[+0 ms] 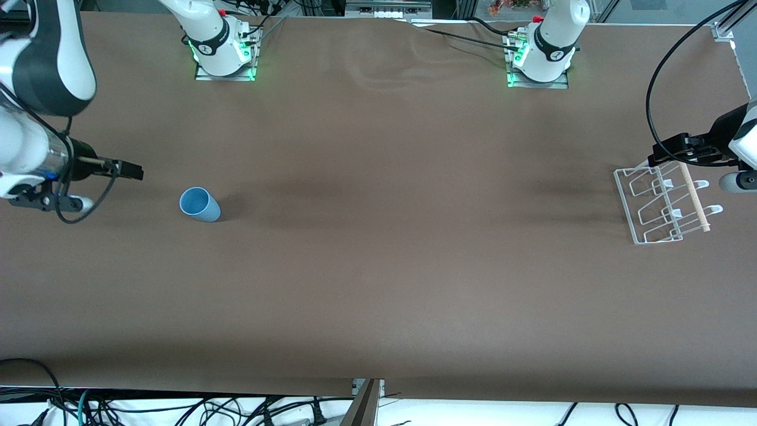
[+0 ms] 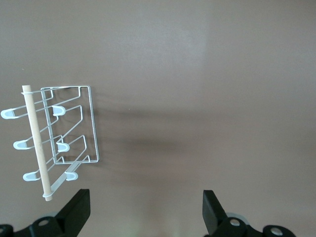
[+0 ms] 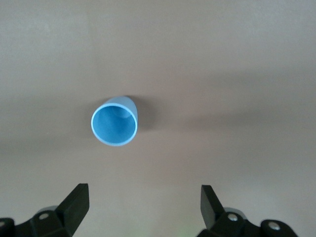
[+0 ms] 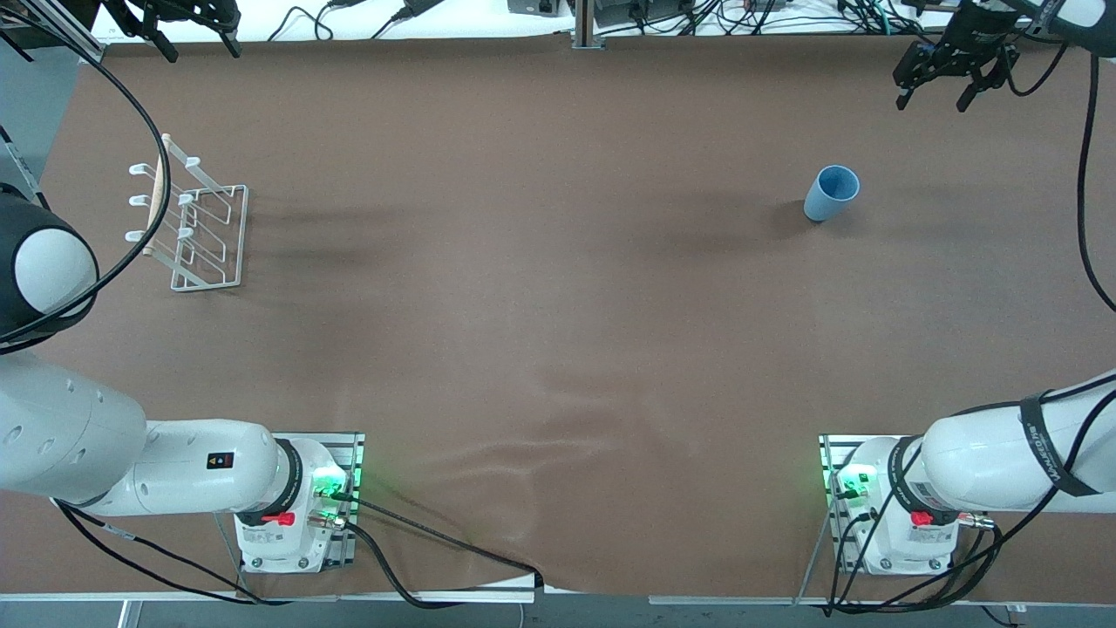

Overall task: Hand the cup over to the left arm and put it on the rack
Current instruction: 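Grasp the blue cup with the right gripper while the left gripper lifts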

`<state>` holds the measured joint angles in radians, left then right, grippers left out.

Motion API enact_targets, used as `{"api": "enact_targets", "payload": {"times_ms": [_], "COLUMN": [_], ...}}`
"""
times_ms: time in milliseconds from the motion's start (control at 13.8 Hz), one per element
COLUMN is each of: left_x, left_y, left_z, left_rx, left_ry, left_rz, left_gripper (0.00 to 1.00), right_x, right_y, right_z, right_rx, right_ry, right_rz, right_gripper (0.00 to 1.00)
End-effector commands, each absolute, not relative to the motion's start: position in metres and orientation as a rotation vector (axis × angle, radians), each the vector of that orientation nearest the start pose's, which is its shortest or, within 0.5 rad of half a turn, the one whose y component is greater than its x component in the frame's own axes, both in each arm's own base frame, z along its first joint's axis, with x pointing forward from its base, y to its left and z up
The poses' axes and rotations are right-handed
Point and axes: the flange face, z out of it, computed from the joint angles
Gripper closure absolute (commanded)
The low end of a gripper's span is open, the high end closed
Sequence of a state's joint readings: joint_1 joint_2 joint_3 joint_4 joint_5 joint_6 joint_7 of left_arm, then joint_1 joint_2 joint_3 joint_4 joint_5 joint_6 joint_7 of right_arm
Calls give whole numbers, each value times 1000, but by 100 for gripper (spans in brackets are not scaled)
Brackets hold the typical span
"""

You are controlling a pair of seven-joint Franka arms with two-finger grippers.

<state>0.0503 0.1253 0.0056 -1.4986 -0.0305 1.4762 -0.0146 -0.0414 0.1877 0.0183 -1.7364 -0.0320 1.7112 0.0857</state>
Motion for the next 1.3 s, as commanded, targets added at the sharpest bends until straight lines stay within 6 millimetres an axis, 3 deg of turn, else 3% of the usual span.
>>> {"api": "enact_targets", "payload": {"times_ms": [0,144,289,506,578,722,794,939,1083,1228], "left_x": [572,572,573,573,572,571,571,571,573,577], "left_y": [20,8,-8,-22,-26,-43,-51,-70,-92,-103], "left_z": [583,571,571,570,566,560,560,561,547,526], "left_rx": [-3189,-3193,-3239,-3320,-3322,-3267,-3247,-3210,-3152,-3157], "left_ry": [-69,22,197,583,741,1084,1192,1413,1617,1751], "left_rz": [236,272,263,229,219,193,173,96,5,-140], "left_gripper": [0,0,0,0,0,0,0,0,0,0], "right_x": [584,575,566,557,557,557,556,554,555,559], "right_y": [-19,-17,-16,-14,-13,-12,-12,-12,-11,-5], "right_z": [417,379,345,294,281,272,264,242,237,243], "right_rx": [-3164,-3166,-3167,-3163,-3161,-3160,-3158,-3157,-3155,-3154], "right_ry": [147,138,131,122,120,122,123,113,113,99], "right_rz": [279,211,133,79,62,69,86,132,137,125], "right_gripper": [0,0,0,0,0,1,6,49,95,100]}}
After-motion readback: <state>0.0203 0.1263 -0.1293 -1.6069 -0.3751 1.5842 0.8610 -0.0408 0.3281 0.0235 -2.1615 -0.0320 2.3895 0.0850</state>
